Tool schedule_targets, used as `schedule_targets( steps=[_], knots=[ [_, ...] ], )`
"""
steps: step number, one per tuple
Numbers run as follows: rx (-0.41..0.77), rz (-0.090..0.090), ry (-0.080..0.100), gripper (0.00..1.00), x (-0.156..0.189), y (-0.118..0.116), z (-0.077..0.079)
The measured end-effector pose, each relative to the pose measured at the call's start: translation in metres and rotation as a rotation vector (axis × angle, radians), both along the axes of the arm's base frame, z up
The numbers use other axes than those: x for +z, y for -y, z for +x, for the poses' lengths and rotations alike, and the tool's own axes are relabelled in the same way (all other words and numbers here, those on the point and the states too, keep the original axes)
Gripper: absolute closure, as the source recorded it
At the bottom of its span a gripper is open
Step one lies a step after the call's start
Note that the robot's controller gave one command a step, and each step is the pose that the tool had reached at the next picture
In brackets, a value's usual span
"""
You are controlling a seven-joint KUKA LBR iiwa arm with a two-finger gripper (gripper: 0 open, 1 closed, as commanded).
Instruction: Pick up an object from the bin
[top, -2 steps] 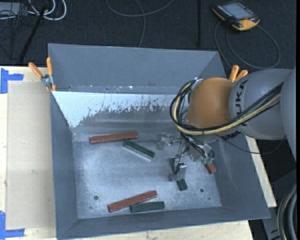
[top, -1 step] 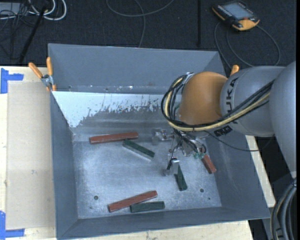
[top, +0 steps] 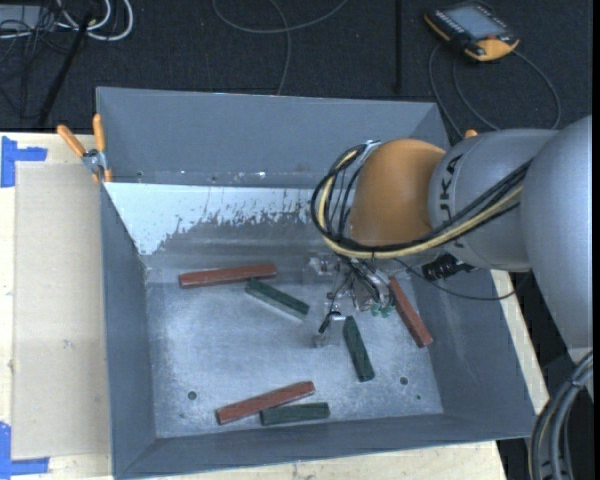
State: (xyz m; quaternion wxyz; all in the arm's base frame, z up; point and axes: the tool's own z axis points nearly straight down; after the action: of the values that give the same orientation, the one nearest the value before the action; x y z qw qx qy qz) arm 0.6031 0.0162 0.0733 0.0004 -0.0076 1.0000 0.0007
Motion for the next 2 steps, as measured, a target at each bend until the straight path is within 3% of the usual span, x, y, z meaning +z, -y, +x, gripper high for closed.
schedule_targets(
  steps=[1, 2],
  knots=[
    [0.233, -0.001, -0.002, 1.00, 0.0053, -0.0556, -0.0172],
    [0.232, -0.001, -0.002, 1.00, 0.0053, -0.0554, -0.0171]
  ],
)
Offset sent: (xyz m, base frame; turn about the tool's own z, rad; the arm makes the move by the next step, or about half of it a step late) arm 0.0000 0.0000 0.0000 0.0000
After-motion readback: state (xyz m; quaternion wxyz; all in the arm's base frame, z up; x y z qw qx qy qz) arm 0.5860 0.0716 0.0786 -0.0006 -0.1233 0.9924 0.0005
